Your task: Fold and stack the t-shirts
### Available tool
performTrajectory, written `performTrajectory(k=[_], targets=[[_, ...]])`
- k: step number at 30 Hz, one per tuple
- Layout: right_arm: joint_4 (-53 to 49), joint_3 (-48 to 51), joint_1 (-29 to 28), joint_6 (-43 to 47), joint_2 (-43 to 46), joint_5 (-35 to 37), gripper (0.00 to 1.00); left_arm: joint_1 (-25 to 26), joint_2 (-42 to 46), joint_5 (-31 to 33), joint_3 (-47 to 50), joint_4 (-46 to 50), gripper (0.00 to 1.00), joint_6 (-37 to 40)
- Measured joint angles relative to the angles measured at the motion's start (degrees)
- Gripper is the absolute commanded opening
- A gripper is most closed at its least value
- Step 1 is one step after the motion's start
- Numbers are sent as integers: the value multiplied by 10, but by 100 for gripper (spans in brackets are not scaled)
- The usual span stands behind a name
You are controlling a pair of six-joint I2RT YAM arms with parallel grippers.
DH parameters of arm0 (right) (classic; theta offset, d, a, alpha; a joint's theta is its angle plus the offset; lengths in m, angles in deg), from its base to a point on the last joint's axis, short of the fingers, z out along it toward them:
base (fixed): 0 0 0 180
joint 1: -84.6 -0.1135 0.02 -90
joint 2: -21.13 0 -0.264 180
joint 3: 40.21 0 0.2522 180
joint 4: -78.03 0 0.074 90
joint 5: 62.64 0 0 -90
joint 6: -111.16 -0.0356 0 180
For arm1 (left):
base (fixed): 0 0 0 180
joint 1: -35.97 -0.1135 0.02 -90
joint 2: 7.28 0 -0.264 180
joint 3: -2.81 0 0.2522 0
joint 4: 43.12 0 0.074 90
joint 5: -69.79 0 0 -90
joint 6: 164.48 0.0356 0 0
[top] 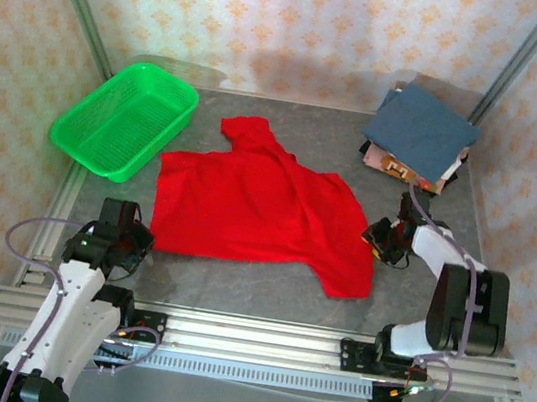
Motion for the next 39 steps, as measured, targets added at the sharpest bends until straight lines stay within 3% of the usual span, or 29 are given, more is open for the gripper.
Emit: performTrajectory(k=[2,6,11,22,34,39], targets=[[10,-9,0,13,-28,-2,34,0,0,0,-6,0,0,2],[-10,-26,4,29,-46,3,14,0,-1,0,-19,0,0,10],[-20,-43,3,36,-31,8,6,0,0,8,-57,10,0,27],[-210,-168,2,74,156,58,2,0,2,31,-157,29,0,62],[-370,-206,-4,80,236,63,2,0,51,31,-203,38,0,71],[-388,-198,-9,80,238,66,2,0,68,31,-188,41,0,72]])
